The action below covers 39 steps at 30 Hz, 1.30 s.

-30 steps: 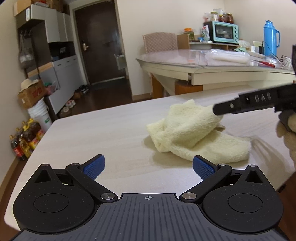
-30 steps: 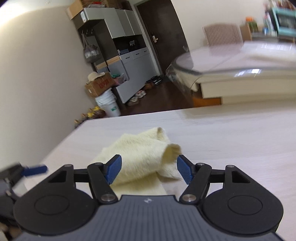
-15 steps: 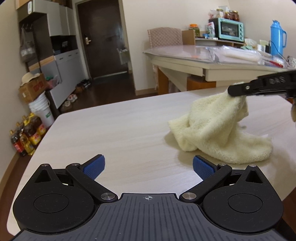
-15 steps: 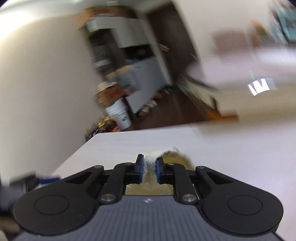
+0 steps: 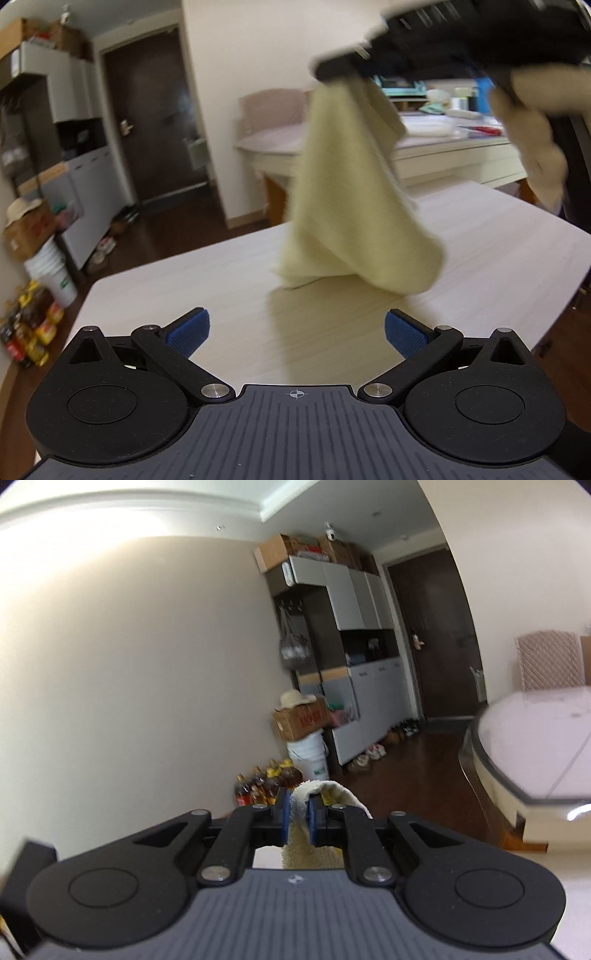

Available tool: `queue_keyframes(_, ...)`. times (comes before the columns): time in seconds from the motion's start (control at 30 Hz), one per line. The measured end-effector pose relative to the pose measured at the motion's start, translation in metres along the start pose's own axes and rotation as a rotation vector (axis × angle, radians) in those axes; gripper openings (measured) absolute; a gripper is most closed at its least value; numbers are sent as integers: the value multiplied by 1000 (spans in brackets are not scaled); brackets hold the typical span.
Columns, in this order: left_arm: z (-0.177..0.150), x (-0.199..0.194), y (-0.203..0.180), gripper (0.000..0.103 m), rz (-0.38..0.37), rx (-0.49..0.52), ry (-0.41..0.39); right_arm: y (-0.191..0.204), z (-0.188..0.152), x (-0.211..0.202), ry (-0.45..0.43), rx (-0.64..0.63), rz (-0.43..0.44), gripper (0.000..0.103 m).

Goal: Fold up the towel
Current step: 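Grasp a corner of the yellow towel with the right gripper and lift it, then lower the towel with the right gripper while the left gripper grasps another corner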

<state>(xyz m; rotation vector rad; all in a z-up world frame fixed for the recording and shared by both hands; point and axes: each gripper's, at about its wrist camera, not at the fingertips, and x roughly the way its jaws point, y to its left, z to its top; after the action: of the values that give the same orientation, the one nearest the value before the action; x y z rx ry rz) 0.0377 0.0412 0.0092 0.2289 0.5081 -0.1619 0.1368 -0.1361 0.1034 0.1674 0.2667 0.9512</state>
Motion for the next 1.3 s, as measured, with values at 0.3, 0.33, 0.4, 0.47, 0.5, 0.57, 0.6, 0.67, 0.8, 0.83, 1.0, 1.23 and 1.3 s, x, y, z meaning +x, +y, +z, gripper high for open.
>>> queue_keyframes(0.3, 6, 11, -18, 103, -52, 7, -14, -3, 29, -48, -149, -51, -93, 11)
queue_keyframes(0.33, 6, 14, -20, 103, -64, 6, -11, -8, 22, -48, -123, -43, -121, 11)
queue_keyframes(0.4, 4, 20, -29, 103, -101, 23, -4, -19, 10, -45, -66, -17, -173, 11)
queue_keyframes(0.47, 1, 26, -40, 103, -131, 50, 8, -37, -11, -46, 21, 15, -286, 11)
queue_keyframes(0.5, -1, 30, -47, 103, -147, 67, 17, -39, -13, -53, 43, 20, -323, 11)
queue_keyframes(0.57, -3, 37, -56, 103, -170, 100, 30, -56, -30, -57, 107, 34, -423, 12)
queue_keyframes(0.6, -4, 41, -60, 103, -179, 114, 37, -64, -38, -59, 134, 42, -464, 13)
queue_keyframes(0.67, -5, 47, -63, 103, -190, 131, 47, -73, -50, -63, 163, 59, -484, 19)
queue_keyframes(0.8, -6, 54, -58, 103, -216, 144, 39, -92, -74, -70, 221, 94, -526, 25)
queue_keyframes(0.83, -6, 56, -55, 103, -226, 150, 36, -95, -80, -71, 235, 99, -528, 26)
queue_keyframes(1.0, -1, 73, -54, 103, -223, 202, 41, -76, -94, -73, 345, 2, -396, 32)
queue_keyframes(1.23, 10, 90, -45, 103, -209, 186, 53, -40, -130, -89, 488, -122, -344, 46)
queue_keyframes(1.3, 11, 96, -46, 103, -203, 188, 62, -39, -132, -90, 491, -117, -333, 46)
